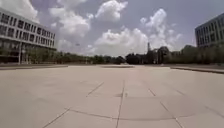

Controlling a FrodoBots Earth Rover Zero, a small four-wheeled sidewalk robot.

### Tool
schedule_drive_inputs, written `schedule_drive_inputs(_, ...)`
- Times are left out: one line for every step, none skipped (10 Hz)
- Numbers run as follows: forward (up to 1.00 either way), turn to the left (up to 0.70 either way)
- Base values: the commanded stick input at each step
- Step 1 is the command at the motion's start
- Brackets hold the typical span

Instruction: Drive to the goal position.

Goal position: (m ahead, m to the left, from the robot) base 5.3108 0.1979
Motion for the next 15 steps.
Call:
schedule_drive_inputs(0.7,0.01)
schedule_drive_inputs(0.7,0.01)
schedule_drive_inputs(0.7,0.01)
schedule_drive_inputs(0.7,0.01)
schedule_drive_inputs(0.7,0.01)
schedule_drive_inputs(0.7,0.01)
schedule_drive_inputs(0.7,0.01)
schedule_drive_inputs(0.7,0.01)
schedule_drive_inputs(0.7,0.01)
schedule_drive_inputs(0.7,0.01)
schedule_drive_inputs(0.7,0.01)
schedule_drive_inputs(0.7,0.01)
schedule_drive_inputs(0.7,0.01)
schedule_drive_inputs(0.7,0.01)
schedule_drive_inputs(0.7,0.01)
